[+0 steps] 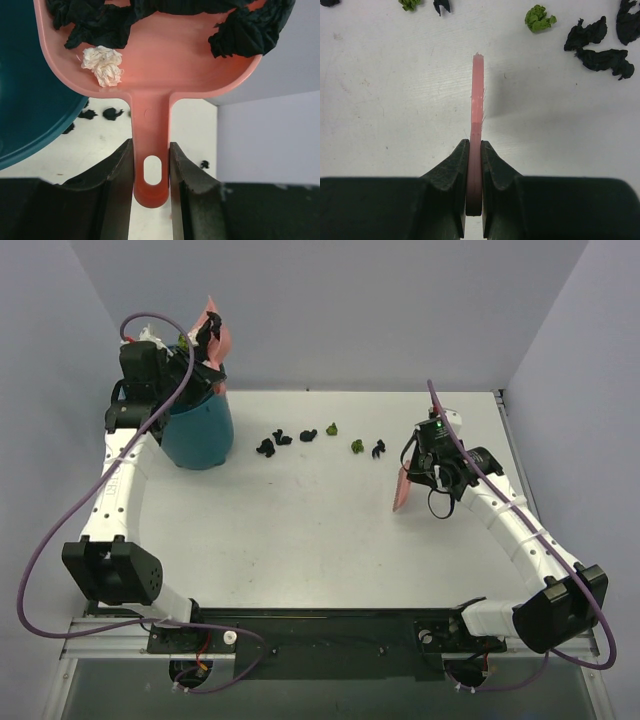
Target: Sweep away the paper scraps from the table
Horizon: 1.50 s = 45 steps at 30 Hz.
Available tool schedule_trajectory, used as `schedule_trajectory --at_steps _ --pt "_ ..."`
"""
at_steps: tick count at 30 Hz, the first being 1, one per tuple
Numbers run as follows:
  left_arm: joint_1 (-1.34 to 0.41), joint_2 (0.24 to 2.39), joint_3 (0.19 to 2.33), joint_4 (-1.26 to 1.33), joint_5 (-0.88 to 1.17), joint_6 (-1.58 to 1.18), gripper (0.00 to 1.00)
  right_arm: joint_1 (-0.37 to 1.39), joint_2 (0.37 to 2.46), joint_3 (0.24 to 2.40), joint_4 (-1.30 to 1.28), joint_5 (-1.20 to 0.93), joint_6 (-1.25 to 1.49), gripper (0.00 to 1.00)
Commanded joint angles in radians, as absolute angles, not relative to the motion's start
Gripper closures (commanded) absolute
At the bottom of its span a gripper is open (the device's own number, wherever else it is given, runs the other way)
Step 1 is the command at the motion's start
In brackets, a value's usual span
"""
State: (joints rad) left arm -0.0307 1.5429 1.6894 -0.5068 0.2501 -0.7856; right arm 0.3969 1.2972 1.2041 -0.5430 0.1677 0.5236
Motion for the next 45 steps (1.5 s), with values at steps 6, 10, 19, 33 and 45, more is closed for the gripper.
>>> schedule_trajectory --at_steps 6,10,19,33,45 --pt "0.052 1.543 1.560 -0.126 0.486 -1.166 1.00 0.436 1.275 1.253 -0.569 0.198 0.514 1.00" --pt "0.072 1.545 1.522 -0.029 0.528 -1.288 1.00 0.449 1.275 1.261 -0.575 0.209 0.508 1.00" --pt "0.095 1.519 1.407 0.204 0.572 -1.500 1.00 0.472 1.284 1.273 -0.578 0.225 0.496 1.00" --pt "0.132 1.486 1.315 0.398 0.578 -1.698 1.00 0.557 1.316 1.319 -0.595 0.302 0.456 1.00" --pt "0.132 1.474 1.319 0.421 0.615 -1.669 1.00 0.584 1.344 1.394 -0.663 0.458 0.423 1.00"
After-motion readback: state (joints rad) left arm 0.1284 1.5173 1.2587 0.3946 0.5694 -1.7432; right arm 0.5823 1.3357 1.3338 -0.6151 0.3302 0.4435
